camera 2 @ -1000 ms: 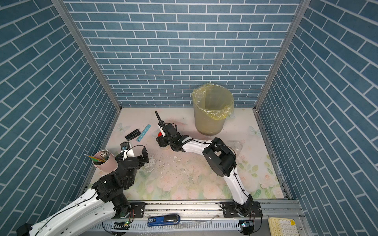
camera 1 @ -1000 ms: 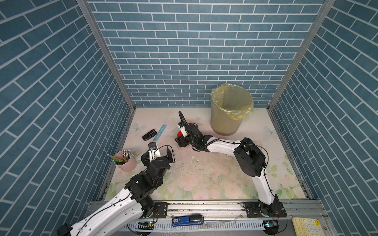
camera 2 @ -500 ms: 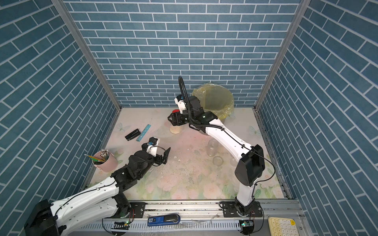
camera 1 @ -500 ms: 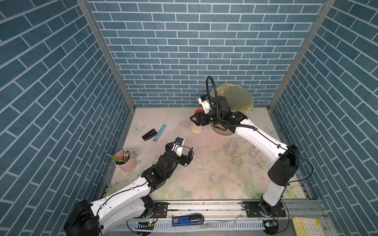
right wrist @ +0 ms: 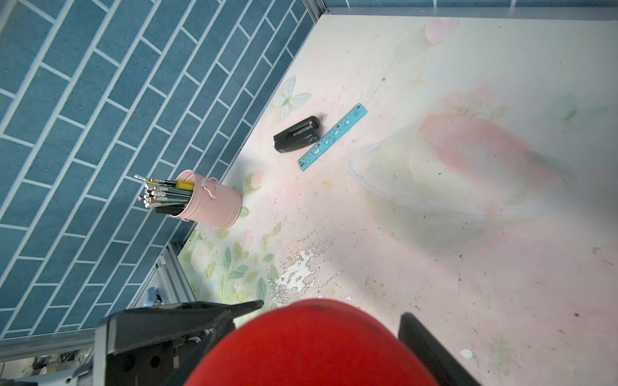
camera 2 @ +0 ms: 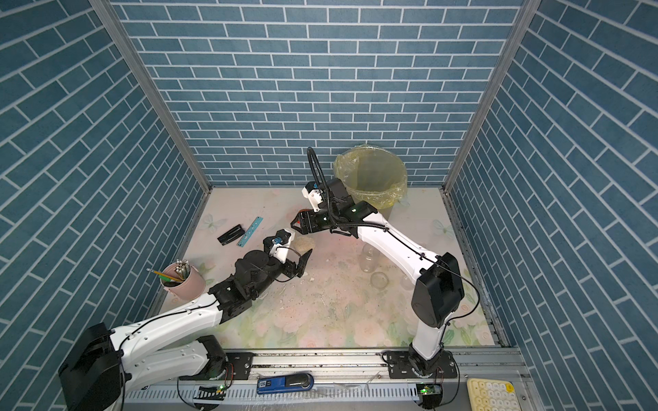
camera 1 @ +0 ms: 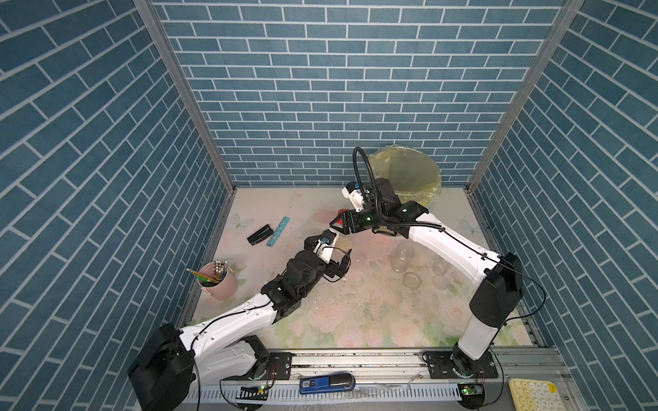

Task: Empty moldy rice from jars
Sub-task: Pick up the jar from the center of the board.

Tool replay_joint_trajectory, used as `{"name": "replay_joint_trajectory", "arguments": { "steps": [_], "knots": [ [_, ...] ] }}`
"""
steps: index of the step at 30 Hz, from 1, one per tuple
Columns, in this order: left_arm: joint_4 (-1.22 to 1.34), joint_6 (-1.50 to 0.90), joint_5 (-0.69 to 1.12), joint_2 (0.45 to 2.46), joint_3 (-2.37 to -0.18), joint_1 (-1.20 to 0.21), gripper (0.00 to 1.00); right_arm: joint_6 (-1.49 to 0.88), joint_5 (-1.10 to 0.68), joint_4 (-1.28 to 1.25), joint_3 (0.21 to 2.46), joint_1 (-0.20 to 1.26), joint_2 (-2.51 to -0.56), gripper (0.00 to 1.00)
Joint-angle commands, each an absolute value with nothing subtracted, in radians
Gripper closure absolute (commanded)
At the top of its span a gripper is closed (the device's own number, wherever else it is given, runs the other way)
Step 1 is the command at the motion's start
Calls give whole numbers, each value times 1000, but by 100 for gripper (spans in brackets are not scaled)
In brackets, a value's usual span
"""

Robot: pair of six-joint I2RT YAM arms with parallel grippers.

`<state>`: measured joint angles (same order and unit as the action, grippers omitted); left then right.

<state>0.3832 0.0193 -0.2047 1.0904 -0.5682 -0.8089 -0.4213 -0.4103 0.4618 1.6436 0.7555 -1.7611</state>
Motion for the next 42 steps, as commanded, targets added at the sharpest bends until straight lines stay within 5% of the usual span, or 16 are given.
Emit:
{"name": "replay_joint_trajectory", "arguments": {
  "steps": [1,23,28,37,40,42],
  "knots": [
    [432,32,-199,1118,-593,-800,0,-479,-456,379,1635,756,-1688,54],
    [629,-3,-155,1210,-564,-767,2,-574,-476,264,1546,756,-1644,56],
    [658,5,-170,1195,-541,-767,12,-584,-478,253,1537,756,-1636,56],
    [685,23,-144,1219,-540,-761,46,-598,-480,233,1506,756,-1616,54],
    [681,26,-137,1226,-540,-761,48,-599,-478,237,1510,755,-1607,47],
    [676,31,-135,1221,-539,-760,50,-602,-466,251,1516,756,-1603,29]
  ]
}}
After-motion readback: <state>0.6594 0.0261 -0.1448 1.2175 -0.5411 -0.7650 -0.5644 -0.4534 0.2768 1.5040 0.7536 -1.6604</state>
